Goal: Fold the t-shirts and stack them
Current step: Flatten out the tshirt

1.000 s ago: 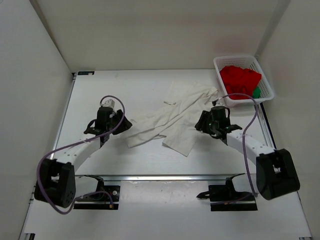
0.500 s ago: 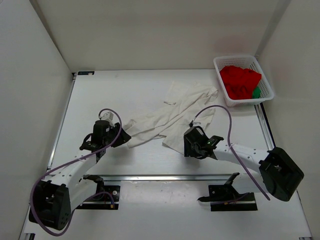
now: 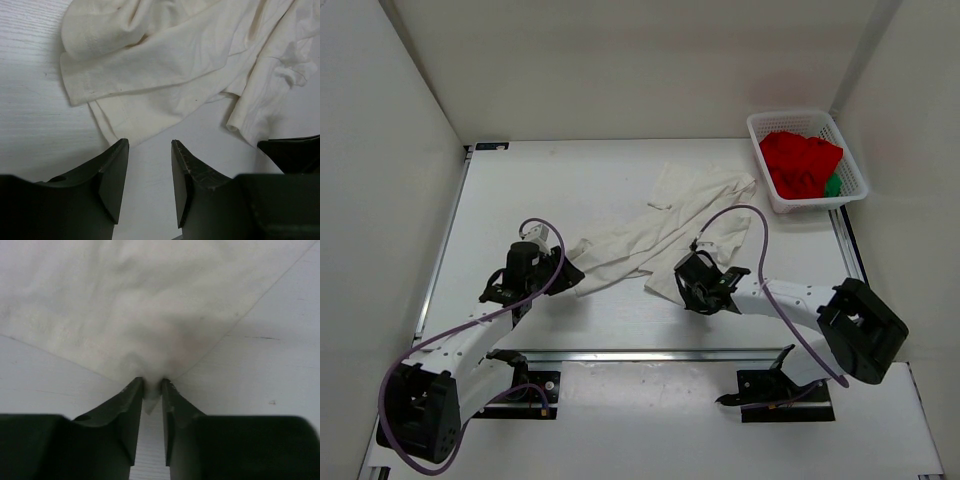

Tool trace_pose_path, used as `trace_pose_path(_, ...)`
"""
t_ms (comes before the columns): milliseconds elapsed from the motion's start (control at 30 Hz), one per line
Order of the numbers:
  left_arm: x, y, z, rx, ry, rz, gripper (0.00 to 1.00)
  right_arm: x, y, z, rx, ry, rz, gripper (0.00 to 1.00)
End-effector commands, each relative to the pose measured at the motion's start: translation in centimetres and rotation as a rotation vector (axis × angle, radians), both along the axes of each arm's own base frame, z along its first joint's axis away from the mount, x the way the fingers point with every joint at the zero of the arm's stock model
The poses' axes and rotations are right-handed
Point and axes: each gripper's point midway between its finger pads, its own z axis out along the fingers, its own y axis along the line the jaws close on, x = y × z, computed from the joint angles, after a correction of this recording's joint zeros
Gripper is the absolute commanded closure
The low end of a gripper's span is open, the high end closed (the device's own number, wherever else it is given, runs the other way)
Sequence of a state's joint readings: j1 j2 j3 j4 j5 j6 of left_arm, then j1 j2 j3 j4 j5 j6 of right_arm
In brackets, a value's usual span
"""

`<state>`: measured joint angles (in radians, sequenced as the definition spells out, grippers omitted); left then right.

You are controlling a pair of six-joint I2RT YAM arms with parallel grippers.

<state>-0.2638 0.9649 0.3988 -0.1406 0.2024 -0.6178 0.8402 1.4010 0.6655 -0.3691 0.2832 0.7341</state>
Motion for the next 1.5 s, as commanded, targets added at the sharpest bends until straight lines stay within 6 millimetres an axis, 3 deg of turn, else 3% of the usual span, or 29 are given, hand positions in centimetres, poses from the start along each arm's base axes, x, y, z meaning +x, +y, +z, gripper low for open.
trace_pose_path(0,0.3,-0.1,0.6,-0.014,-0.024,-0.01,0.49,-1.7,-2.2,-2.3,-0.05,0.058,-0.05,0.83)
trace_pose_path(233,0.1,0.1,-0.2,-0.001,0.001,-0.003,0.5,-1.3,-3.7,-0.4,-0.023,0.003,-0.086,1.0)
trace_pose_path(467,-0.1,2.1,-1.3,-0.035,0.044,0.103,0.52,-0.1,-6.3,5.0,0.073,-0.111,-0.098,1.0)
trace_pose_path(600,0.1,4.0,-3.2,-0.058,0.082,0.228,0.48,0.6,-7.4,6.3,0.106,-0.156,-0.09,1.0)
trace_pose_path(867,1.8,4.7,-4.3,-0.162,0.104,0.379,0.48,-0.2,-5.1,4.7,0.129,-0.13,-0.003,1.0)
trace_pose_path(1133,3.0,4.7,-6.4,0.004,0.14,0.4,0.53,0.2,-3.5,5.8,0.207,-0.181,0.036,1.0)
trace_pose_path(1467,4.4,5.0,-6.5,0.08,0.146,0.402,0.71,0.2,-2.6,7.1,0.258,-0.22,0.065,0.99)
